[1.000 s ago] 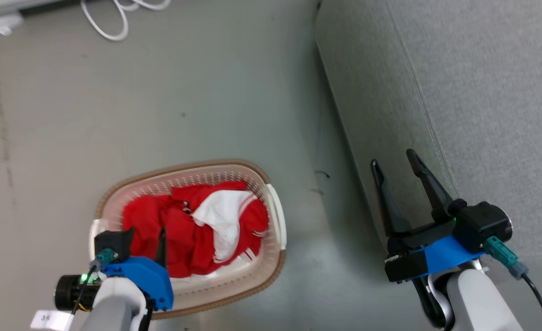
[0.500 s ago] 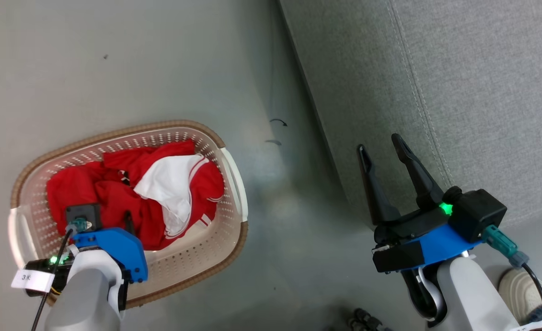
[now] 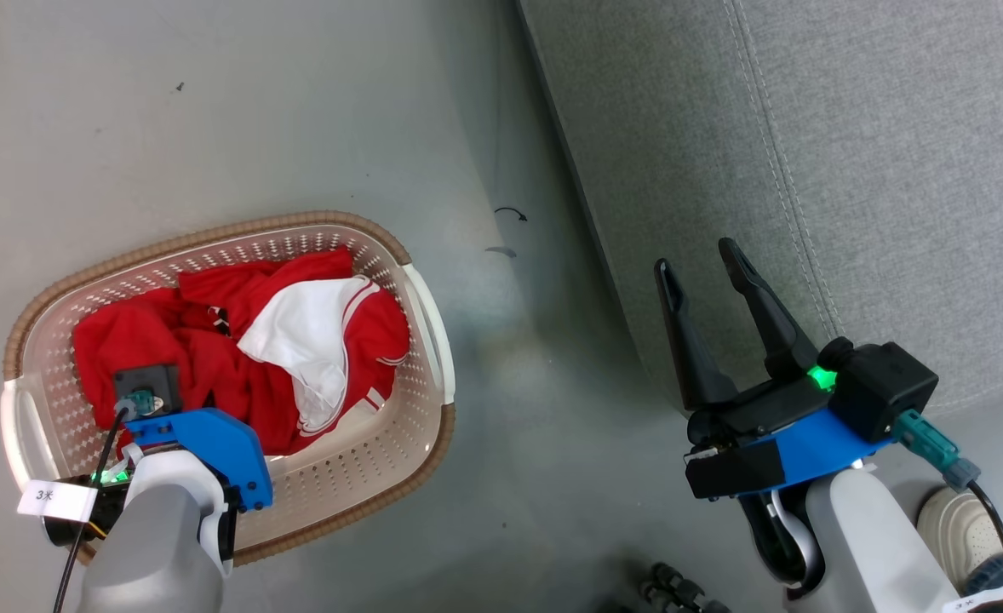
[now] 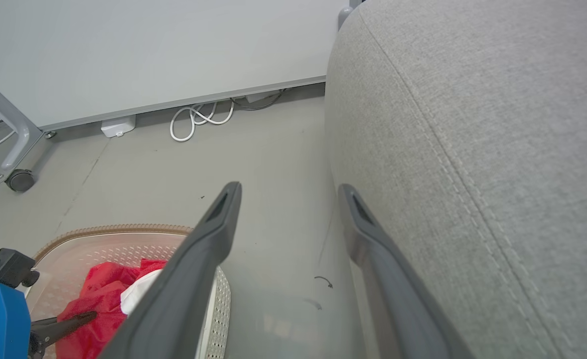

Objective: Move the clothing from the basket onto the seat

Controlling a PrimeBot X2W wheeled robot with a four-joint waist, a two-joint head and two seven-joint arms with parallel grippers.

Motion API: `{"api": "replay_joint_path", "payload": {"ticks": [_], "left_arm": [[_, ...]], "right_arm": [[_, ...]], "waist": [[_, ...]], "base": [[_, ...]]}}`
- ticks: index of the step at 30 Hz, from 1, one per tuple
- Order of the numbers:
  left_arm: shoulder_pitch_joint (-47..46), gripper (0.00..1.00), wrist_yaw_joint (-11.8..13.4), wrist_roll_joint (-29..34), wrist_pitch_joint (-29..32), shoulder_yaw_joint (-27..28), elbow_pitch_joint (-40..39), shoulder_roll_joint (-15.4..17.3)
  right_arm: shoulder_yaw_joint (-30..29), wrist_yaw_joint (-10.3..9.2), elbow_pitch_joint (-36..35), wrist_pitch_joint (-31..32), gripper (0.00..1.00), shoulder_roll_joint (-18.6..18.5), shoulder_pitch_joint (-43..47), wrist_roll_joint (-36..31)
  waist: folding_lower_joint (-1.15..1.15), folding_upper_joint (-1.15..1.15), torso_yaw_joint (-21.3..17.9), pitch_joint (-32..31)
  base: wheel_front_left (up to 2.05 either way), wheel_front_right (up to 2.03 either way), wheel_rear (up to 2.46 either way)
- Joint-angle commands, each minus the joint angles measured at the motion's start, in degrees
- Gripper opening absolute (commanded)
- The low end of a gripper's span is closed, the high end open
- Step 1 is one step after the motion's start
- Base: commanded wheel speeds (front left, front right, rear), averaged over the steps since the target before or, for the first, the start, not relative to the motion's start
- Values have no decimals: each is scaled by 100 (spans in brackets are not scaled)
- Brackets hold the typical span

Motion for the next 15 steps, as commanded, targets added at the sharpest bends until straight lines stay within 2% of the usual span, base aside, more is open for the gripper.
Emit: {"api": "replay_joint_path", "payload": {"ticks": [1, 10, 15], "left_arm": [[-119, 0, -18, -34, -38, 15, 39, 10], [-169, 0, -120, -177, -146, 11, 268, -55], [-190, 0, -269, -200, -271, -63, 345, -192]], "right_arm": [[1, 3, 3, -28, 100, -8, -99, 22], [-31, 3, 40, -28, 100, -8, -128, -11], [-152, 3, 80, -25, 100, -9, -91, -101]], "waist": [[-1, 0, 15, -13], [-1, 0, 66, -115], [-1, 0, 267, -316]], "base": [[0, 0, 0], [0, 0, 0], [0, 0, 0]]}}
